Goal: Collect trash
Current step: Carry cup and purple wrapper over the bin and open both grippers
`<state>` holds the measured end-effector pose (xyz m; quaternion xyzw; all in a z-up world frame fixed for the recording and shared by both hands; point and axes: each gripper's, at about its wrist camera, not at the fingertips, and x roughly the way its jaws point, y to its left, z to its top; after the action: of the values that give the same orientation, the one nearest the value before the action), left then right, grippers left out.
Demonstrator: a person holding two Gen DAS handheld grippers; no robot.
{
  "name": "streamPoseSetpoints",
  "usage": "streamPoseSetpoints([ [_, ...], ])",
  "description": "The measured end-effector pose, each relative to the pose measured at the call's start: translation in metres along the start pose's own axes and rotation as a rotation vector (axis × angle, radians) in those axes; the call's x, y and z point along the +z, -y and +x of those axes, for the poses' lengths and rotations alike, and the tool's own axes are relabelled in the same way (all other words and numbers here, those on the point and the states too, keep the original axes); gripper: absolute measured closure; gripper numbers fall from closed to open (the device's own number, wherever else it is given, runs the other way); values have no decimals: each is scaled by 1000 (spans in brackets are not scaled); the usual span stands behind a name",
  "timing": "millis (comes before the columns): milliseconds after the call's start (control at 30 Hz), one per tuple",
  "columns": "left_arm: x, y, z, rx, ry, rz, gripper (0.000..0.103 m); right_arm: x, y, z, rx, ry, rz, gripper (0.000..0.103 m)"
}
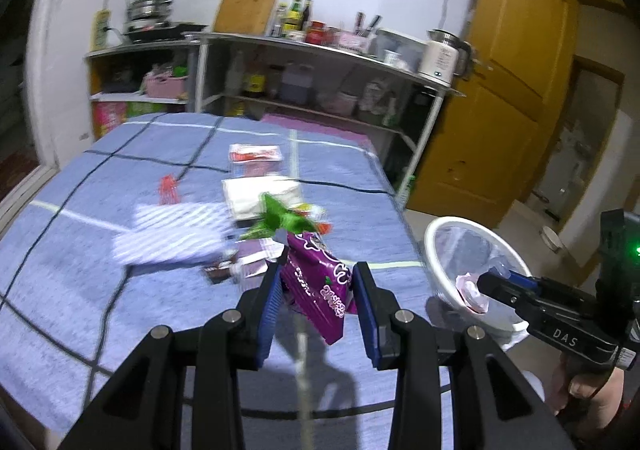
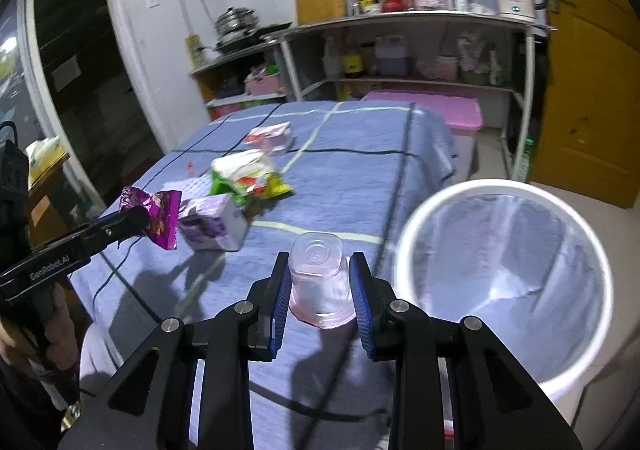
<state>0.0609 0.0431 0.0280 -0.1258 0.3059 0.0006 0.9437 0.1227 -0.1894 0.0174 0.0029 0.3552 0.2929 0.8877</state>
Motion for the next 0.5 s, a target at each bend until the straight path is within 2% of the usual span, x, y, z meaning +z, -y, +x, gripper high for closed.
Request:
streamPoseSetpoints([
  [267,11,64,33,-127,-36,96,66,-7,53,-25,-101,28,81,72],
  [500,11,120,68,-225,-95,171,66,-19,93,-33,-163,20,151,72],
])
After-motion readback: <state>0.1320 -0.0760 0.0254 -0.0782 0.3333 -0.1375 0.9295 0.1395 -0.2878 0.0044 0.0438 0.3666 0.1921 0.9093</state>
